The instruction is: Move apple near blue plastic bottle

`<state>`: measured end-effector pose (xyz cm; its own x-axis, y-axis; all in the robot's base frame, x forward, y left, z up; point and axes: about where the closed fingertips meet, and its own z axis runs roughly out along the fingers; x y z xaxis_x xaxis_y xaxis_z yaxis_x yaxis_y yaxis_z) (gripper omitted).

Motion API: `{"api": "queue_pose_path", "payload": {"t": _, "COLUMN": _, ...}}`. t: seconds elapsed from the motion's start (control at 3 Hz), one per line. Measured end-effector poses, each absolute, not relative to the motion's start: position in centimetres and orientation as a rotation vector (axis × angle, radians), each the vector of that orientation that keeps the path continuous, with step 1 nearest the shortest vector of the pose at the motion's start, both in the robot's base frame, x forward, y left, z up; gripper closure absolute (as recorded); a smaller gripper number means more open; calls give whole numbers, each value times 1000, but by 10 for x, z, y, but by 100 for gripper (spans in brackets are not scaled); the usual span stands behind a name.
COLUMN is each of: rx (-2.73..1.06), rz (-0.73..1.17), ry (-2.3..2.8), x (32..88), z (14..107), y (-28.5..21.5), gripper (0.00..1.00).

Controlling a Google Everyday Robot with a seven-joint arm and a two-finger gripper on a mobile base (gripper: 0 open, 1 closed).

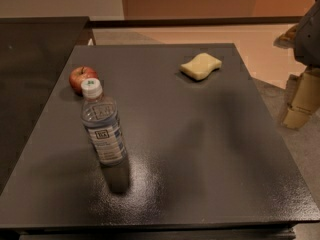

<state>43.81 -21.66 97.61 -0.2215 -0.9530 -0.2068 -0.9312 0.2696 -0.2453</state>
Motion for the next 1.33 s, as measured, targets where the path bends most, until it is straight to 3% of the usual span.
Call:
{"api": "queue_pose_path", "payload": {"t": 0.67, "rx": -1707, "rz": -61, "ry": 2193, "x": 449, "z": 977, "y": -201, "gripper": 0}}
{"api": "queue_pose_path", "payload": {"t": 1.33, "rx": -1694, "rz": 68, "ry": 2106, "x": 500, "z": 968, "y": -154, "gripper": 0}}
